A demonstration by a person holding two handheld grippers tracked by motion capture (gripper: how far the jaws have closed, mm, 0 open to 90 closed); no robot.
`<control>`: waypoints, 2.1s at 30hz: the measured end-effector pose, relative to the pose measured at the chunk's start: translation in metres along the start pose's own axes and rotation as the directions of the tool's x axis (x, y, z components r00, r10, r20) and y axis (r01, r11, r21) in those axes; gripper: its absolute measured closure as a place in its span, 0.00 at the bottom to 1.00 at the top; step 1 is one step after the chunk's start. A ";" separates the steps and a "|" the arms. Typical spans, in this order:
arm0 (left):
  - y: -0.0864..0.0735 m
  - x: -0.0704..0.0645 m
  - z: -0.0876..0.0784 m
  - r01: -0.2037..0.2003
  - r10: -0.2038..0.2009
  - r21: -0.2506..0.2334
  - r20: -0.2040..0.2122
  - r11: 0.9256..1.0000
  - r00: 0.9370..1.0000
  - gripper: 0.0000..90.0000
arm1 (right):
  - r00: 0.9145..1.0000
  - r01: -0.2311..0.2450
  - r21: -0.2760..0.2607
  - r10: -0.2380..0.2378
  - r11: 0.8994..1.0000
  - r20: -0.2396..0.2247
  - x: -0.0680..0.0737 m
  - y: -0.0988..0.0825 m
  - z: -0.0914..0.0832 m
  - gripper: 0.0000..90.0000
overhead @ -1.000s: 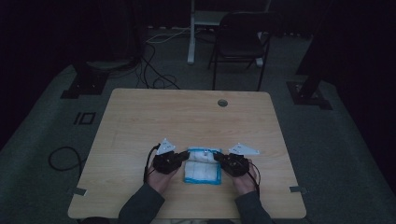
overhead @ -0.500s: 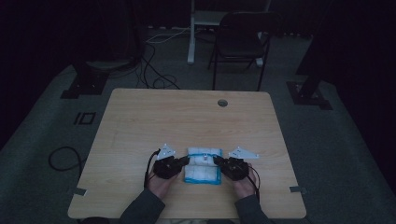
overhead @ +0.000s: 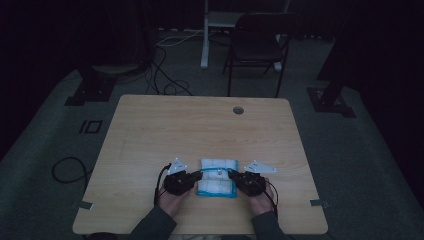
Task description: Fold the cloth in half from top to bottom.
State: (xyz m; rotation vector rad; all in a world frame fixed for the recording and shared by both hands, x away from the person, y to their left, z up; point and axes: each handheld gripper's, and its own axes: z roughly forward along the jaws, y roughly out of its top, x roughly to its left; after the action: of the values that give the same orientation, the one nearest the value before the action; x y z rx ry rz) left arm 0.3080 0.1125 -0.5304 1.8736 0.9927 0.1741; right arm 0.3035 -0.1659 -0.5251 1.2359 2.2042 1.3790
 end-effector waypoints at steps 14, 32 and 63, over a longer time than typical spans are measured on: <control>0.005 0.009 -0.011 0.045 -0.045 -0.041 -0.005 0.998 0.999 0.84 | 1.000 0.003 0.031 -0.003 1.000 -0.007 0.002 -0.008 -0.001 0.92; 0.012 0.010 0.012 0.004 -0.004 0.034 -0.011 0.999 1.000 0.84 | 1.000 -0.030 0.019 0.029 0.999 0.007 -0.002 -0.013 -0.012 0.69; -0.009 0.013 -0.007 -0.031 0.033 0.034 -0.083 0.999 0.996 0.82 | 0.980 -0.001 0.025 -0.004 1.000 0.197 -0.049 -0.010 -0.018 0.64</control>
State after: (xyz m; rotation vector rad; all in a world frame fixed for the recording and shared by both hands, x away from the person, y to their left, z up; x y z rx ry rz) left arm 0.3074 0.1281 -0.5379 1.9263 1.0282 0.2586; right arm 0.3171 -0.2166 -0.5338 1.3178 2.0916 1.1767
